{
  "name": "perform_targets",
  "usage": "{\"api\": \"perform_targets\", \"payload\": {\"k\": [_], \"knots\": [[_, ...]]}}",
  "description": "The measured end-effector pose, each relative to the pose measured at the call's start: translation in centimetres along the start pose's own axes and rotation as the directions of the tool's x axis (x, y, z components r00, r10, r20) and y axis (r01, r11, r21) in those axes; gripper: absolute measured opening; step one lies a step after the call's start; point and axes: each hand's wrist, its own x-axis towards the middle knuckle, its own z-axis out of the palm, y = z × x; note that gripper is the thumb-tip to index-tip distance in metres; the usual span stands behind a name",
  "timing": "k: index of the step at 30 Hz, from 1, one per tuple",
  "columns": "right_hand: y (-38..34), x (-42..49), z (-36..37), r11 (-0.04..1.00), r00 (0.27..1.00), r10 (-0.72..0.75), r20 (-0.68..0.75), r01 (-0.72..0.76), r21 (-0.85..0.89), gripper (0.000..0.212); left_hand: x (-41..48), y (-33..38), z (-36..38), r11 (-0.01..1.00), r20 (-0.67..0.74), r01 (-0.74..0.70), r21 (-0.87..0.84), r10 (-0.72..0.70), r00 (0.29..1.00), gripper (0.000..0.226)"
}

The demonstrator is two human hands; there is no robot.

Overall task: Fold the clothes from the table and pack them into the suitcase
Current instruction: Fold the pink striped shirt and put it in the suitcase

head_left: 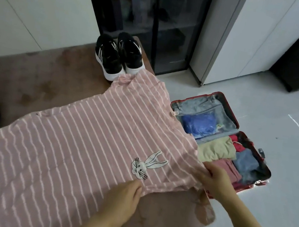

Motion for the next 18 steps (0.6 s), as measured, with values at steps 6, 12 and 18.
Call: {"api": "perform_targets", "payload": {"k": [6,12,18], "knots": [[0.9,-0.9,-2.9,0.996,0.998,-0.048,0.035,0.050,-0.074,0.029,-0.7,-0.7,0.0,0.994,0.111,0.037,0.098,-0.048,0.993,0.048],[2.8,-1.0,-4.1,0.766,0.944,-0.257,0.207,0.329,-0.552,0.031,-1.7,-0.3,0.5,0.946,0.158,-0.175,0.271,0.135,0.978,0.038],[4.5,-1.9,-5.3,0.694,0.889,-0.448,0.095,0.413,-0.589,0.028,-6.1,-2.6,0.2,0.952,0.039,-0.115,0.285,0.109,0.993,0.052]]}}
